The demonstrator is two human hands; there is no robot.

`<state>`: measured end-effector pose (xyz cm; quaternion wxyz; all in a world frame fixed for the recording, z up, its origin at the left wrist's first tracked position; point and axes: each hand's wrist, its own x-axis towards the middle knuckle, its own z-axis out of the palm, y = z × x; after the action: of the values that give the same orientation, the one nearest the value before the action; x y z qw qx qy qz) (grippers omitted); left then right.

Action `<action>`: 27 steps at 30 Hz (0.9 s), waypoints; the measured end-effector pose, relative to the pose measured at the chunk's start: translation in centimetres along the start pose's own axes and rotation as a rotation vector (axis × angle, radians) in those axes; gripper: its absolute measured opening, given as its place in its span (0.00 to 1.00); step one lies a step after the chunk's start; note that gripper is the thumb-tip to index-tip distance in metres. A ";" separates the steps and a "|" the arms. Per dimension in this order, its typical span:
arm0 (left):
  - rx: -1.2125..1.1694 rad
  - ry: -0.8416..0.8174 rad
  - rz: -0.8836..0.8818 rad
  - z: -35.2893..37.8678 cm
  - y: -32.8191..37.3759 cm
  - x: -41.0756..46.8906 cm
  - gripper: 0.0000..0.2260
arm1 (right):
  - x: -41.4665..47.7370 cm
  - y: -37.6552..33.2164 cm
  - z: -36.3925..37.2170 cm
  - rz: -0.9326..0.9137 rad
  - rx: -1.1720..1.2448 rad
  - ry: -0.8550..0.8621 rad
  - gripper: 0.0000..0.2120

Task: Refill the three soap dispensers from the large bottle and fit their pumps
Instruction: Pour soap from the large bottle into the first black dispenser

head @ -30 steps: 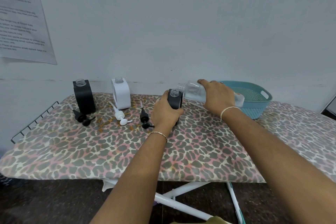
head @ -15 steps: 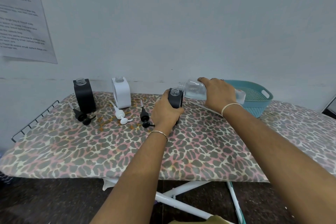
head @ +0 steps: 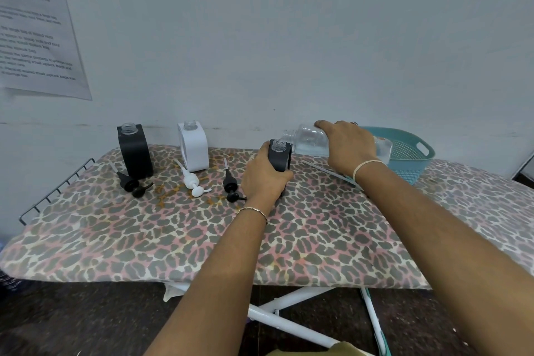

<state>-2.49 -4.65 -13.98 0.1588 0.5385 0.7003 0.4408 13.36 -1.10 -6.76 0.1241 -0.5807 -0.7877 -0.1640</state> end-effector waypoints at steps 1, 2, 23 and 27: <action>-0.002 -0.001 -0.002 0.0 0.0 0.0 0.33 | 0.0 0.0 0.0 -0.001 -0.002 0.002 0.32; -0.002 -0.002 -0.003 0.0 0.0 0.0 0.33 | 0.0 0.0 0.0 -0.002 -0.003 0.003 0.32; -0.002 -0.005 -0.012 -0.1 0.1 -0.1 0.33 | -0.1 -0.2 -0.2 -0.008 -0.004 0.007 0.32; 0.001 -0.002 -0.013 -0.1 0.1 -0.1 0.34 | -0.2 -0.2 -0.3 -0.007 -0.010 0.010 0.32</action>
<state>-2.46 -4.77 -13.83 0.1622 0.5345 0.7038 0.4389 13.23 -1.43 -6.53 0.1244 -0.5775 -0.7884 -0.1713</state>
